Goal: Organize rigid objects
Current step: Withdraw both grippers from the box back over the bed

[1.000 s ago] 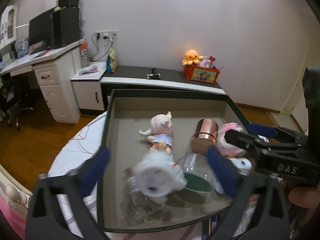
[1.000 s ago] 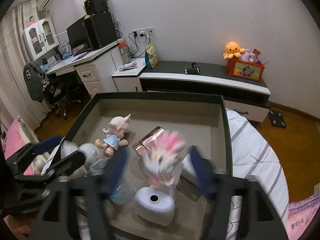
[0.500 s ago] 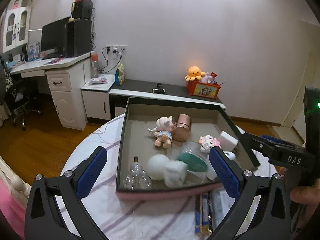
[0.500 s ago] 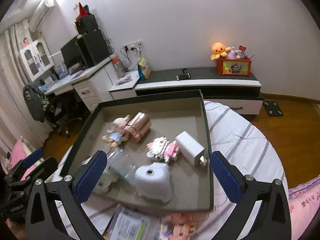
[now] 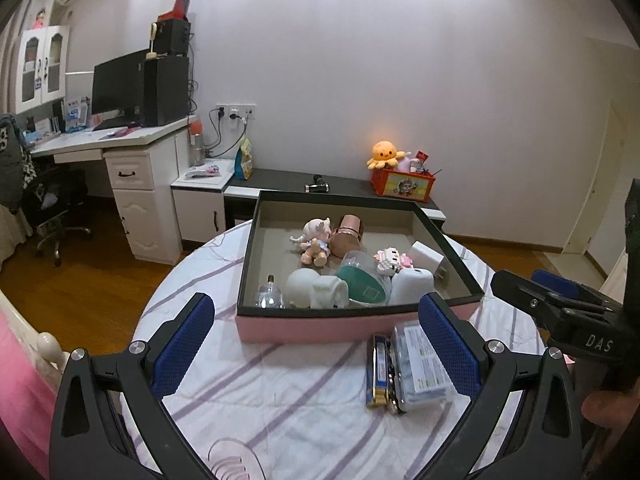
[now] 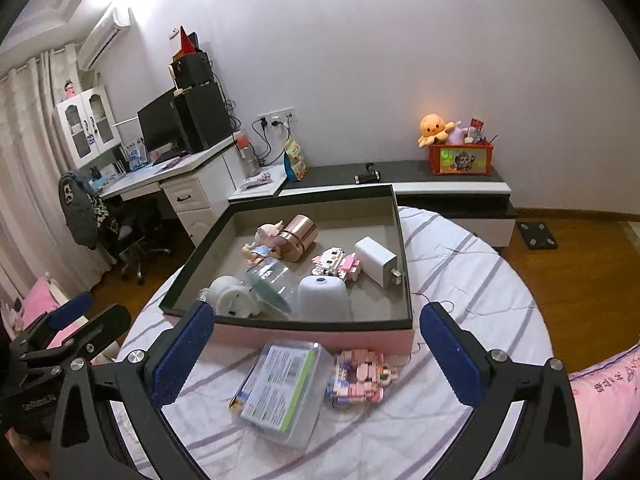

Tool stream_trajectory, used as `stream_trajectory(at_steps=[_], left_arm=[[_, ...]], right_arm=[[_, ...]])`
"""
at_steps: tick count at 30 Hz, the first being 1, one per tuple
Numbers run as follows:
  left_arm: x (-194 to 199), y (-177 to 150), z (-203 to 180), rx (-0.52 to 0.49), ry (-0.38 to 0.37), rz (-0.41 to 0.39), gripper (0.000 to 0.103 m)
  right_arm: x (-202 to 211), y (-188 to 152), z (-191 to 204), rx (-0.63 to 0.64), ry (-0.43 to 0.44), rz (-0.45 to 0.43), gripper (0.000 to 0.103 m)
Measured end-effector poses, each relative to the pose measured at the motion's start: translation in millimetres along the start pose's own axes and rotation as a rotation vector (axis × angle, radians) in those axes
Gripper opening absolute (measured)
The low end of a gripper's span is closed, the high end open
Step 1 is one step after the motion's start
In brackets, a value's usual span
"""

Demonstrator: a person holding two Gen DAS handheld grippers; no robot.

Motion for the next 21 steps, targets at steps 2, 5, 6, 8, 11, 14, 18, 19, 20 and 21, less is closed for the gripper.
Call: stream_trajectory(at_steps=[2, 5, 6, 8, 11, 14, 18, 19, 20, 21], left_arm=[[7, -3, 2, 0.011, -0.003, -0.002, 0.103], [16, -8, 6, 0.029, -0.004, -0.004, 0.103], [19, -10, 7, 0.035, -0.004, -0.005, 0.103], [24, -14, 7, 0.040, -0.003, -0.008, 0.103], [32, -22, 6, 0.043, -0.008, -0.007, 0.103], [37, -29, 4, 0.037, -0.006, -0.009, 0.103], [40, -40, 1, 0.022, -0.014, -0.001, 0.103], [40, -43, 0, 0.019, -0.012, 0.004, 0.103], [40, -46, 0, 0.018, -0.010, 0.009, 0.103], [40, -49, 1, 0.017, -0.011, 0.014, 0.103]], right_arm=[[9, -3, 5, 0.009, -0.014, -0.020, 0.103], [25, -6, 13, 0.019, -0.032, -0.055, 0.103], [29, -8, 16, 0.023, -0.037, -0.064, 0.103], [37, -11, 22, 0.042, -0.054, -0.079, 0.103], [46, -17, 30, 0.059, -0.072, -0.092, 0.103], [53, -22, 32, 0.056, -0.069, -0.098, 0.103], [61, -30, 32, 0.046, -0.078, -0.108, 0.103], [62, -32, 32, 0.045, -0.079, -0.108, 0.103], [64, -35, 33, 0.047, -0.082, -0.106, 0.103], [65, -37, 33, 0.050, -0.085, -0.104, 0.103]])
Point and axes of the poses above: each gripper's, at about its wrist camera, not at the fingertips, and x roughly against the way its jaws point, z to its left, y to its top, the point moved 2 cm from there along -x, roughly the way its jaws point, and after that the axes turned 14 degrees about y, right-handed, at the moved point
